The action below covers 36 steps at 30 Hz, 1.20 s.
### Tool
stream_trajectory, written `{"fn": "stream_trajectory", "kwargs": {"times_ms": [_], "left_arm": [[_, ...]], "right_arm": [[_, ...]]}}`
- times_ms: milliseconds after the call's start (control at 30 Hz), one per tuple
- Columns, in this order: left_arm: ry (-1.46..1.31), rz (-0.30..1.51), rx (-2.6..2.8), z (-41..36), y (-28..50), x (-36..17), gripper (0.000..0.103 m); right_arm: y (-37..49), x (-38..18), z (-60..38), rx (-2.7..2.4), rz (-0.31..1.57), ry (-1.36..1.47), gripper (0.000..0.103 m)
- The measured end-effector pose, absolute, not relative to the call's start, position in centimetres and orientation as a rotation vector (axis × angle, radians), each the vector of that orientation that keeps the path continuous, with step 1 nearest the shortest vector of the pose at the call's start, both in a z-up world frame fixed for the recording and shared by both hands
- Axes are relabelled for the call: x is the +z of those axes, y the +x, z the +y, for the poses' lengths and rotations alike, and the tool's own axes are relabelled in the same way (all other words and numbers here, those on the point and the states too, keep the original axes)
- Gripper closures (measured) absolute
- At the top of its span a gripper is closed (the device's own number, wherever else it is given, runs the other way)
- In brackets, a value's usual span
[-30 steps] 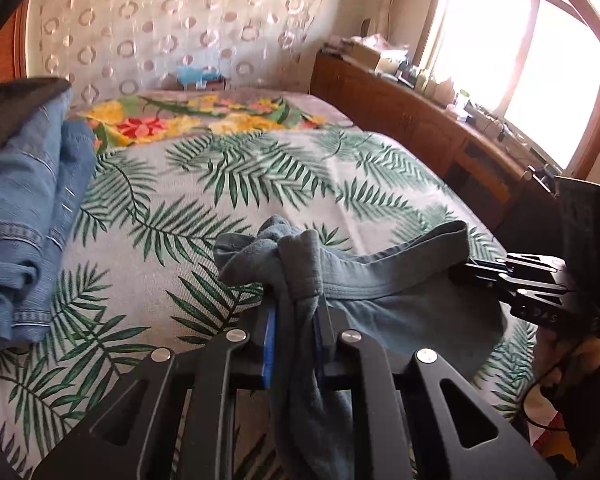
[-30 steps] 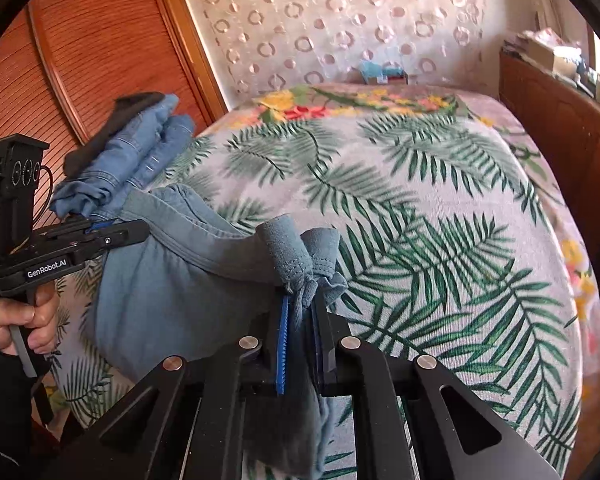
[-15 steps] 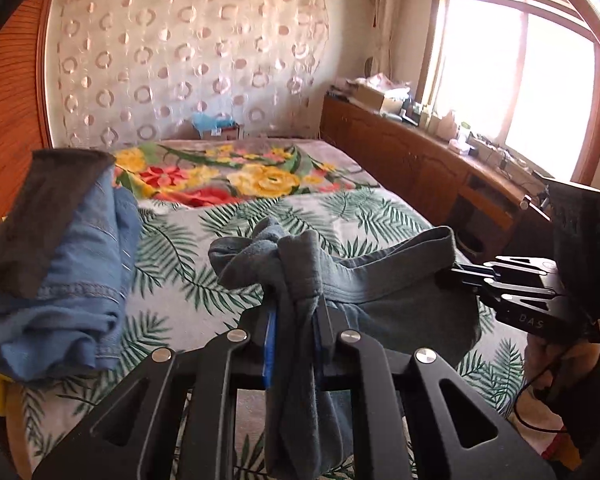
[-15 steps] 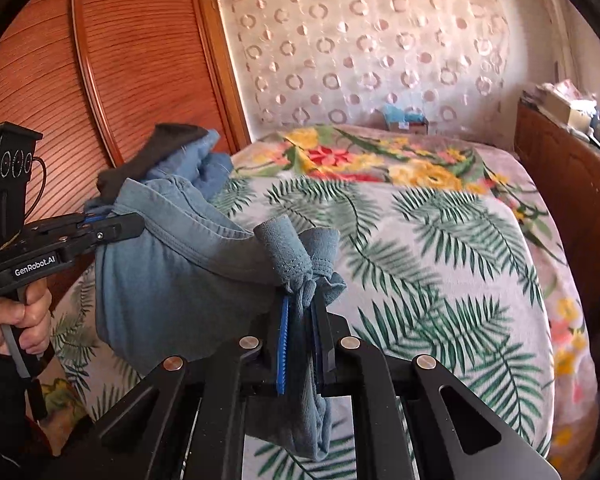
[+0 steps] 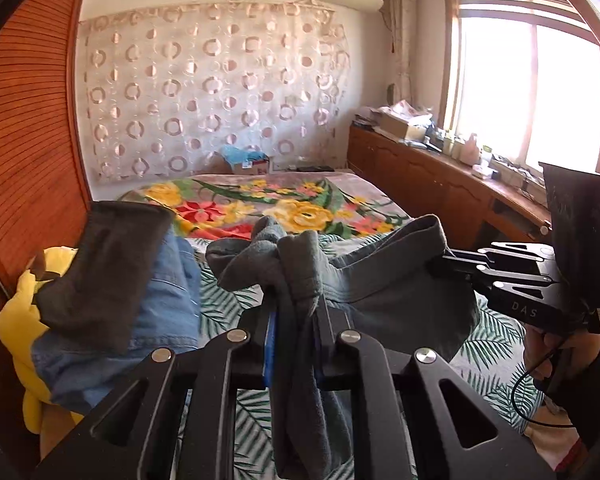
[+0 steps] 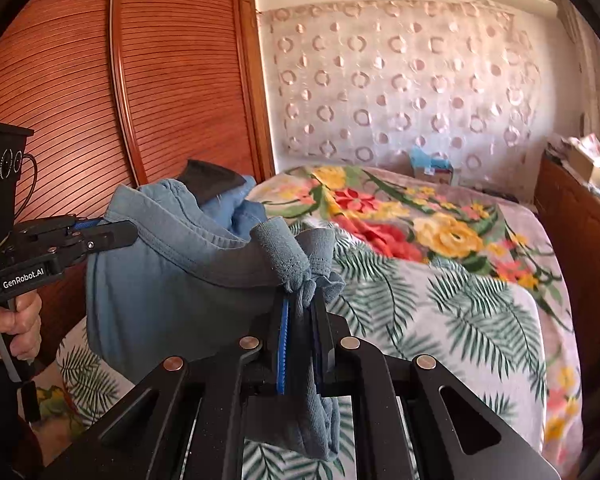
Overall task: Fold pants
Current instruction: 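Lift the folded shorts with both tools and carry them onto the jeans stack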
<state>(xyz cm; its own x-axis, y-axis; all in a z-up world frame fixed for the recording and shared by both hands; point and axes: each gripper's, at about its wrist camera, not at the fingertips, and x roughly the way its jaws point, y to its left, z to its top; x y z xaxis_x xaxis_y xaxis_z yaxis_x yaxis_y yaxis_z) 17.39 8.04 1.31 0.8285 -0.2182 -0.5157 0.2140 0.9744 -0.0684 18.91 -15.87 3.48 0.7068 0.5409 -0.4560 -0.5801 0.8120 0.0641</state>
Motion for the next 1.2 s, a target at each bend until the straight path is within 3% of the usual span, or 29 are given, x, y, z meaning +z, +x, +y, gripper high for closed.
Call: {"fn": "stream_trajectory", "kwargs": {"times_ms": [600, 1200], "left_arm": [[-0.017, 0.468, -0.125, 15.4, 21.1, 5.2, 0.088], [-0.145, 0.449, 0.010, 22.7, 22.5, 2.4, 0.088]], "right_arm": [[26.4, 8.1, -8.5, 0.708, 0.388, -0.194, 0.094], [37.5, 9.1, 1.0, 0.836, 0.401, -0.338, 0.094]]}}
